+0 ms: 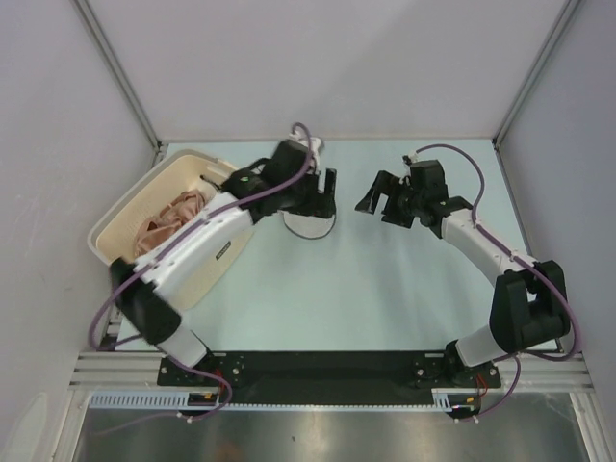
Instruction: Place the bra in the laundry bag and zip it closed
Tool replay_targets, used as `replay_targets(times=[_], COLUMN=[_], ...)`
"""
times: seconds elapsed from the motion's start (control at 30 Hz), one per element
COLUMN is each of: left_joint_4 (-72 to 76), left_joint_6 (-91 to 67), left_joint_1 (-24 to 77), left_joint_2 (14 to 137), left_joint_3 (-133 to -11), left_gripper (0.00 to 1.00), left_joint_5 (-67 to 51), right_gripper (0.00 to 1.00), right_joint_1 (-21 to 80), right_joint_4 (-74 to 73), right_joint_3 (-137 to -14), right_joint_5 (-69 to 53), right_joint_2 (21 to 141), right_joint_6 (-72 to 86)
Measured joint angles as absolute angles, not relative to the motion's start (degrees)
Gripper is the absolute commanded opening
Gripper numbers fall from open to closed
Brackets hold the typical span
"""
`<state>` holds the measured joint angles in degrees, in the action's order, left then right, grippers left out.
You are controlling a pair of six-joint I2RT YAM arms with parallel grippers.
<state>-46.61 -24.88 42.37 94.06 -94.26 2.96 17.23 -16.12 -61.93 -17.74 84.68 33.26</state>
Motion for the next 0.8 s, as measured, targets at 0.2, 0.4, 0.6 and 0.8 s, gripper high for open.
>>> replay_targets(times=[0.2, 0.4, 0.6, 0.8], left_joint_4=[-43.75, -42.44, -42.68, -42.0], left_joint_6=[-25.02, -23.79, -20.36, -16.53], left_joint_1=[31.07, 24.34, 22.63, 22.35], left_joint_2=[79.53, 85.08, 92.77, 94.96], left_joint_3=[-93.25, -92.38, -91.81, -90.26], left_gripper=[0.98, 0.99, 0.83, 0.67], left_joint_5=[8.21, 14.57, 15.29, 16.8], right_gripper=[1.0, 1.0, 0.96, 0.88], right_joint_1=[18.61, 21.58, 22.9, 23.03], right_joint_4=[-11.22, -3.42, -0.12, -0.45], right_joint_3=[-64.45, -69.12, -75.22, -83.18], right_joint_5=[-23.03, -23.92, -22.72, -18.76], right_joint_2=[93.82, 106.43, 116.97, 122.1], right_joint_6=[28.75, 26.63, 26.26, 24.93])
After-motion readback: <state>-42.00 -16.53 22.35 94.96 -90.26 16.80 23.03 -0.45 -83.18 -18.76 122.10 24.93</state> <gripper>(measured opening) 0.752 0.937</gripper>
